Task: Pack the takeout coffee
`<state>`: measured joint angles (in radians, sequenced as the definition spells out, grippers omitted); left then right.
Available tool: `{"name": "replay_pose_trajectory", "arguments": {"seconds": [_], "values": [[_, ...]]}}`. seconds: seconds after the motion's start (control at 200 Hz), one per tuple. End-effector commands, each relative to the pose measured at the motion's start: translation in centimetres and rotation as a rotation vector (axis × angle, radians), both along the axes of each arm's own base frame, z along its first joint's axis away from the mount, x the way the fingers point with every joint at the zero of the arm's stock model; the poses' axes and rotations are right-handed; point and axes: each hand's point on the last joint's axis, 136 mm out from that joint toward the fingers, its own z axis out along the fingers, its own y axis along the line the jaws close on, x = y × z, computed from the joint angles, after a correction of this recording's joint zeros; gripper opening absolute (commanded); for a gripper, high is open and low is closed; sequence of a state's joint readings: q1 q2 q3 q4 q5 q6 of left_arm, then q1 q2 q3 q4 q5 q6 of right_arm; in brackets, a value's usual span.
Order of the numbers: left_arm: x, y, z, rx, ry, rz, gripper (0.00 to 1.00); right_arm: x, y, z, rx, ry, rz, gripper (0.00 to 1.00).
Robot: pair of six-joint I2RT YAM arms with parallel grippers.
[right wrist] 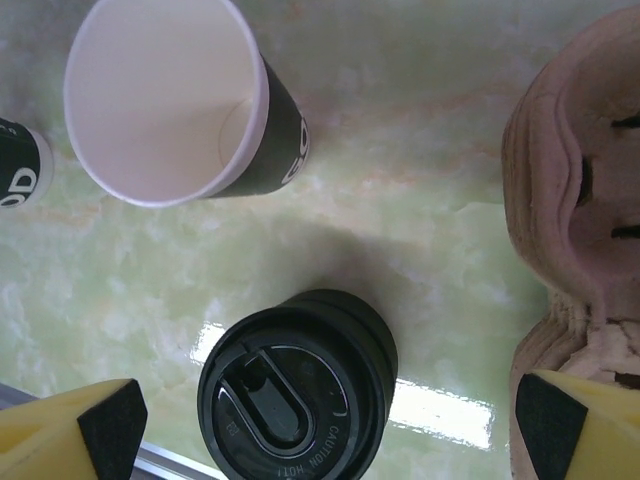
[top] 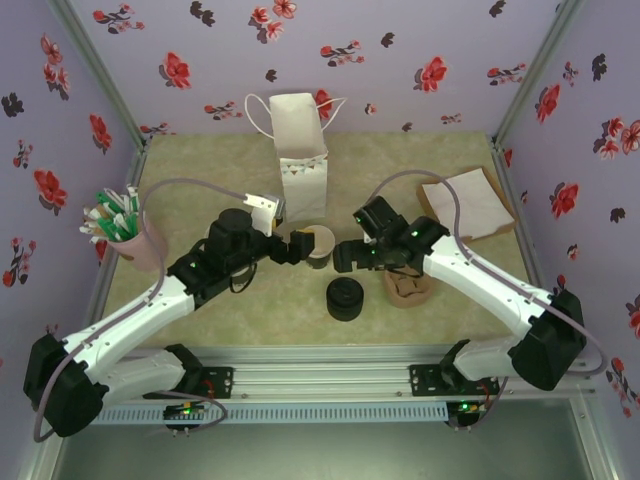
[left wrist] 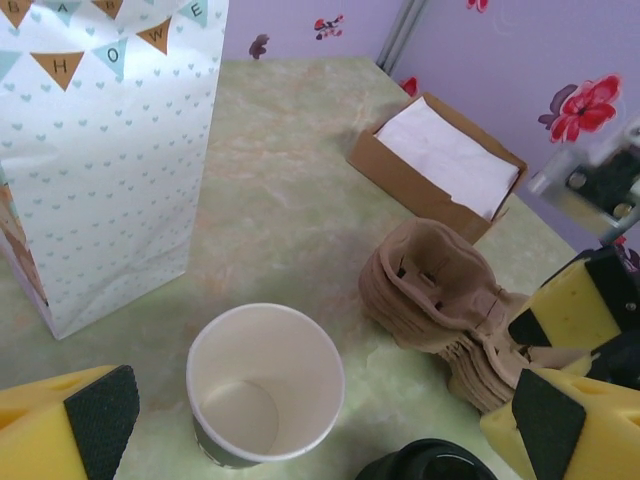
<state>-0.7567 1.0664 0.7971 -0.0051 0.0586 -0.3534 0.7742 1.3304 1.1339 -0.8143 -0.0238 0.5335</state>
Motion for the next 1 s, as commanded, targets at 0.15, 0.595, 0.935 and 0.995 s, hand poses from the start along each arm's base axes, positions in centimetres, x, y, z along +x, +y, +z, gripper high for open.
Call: {"name": "replay_pose_trajectory", "arguments": {"seconds": [0.15, 0.595, 0.935, 0.995], "values": [[-0.2, 0.3, 1.0, -0.009, -0.073, -0.005, 0.99, -2.0, 0.2, -1.8, -0.109, 0.059, 0.089, 0.91], [-0.3, 0.7, 0.9, -0.025, -0.095, 0.013, 0.99, -3.7, 2.3, -3.5, -0.143, 0.124, 0.187, 0.97], [-0.5, 1.0, 1.2, -0.029, -0.107, 0.018, 0.99, -4.1, 3.3, -4.8, -0.189, 0.166, 0.228, 0.96], [-0.5, 1.1, 1.3, -0.029, -0.108, 0.018, 0.99, -4.2, 3.3, -4.9, -0.195, 0.17, 0.231, 0.95]]}}
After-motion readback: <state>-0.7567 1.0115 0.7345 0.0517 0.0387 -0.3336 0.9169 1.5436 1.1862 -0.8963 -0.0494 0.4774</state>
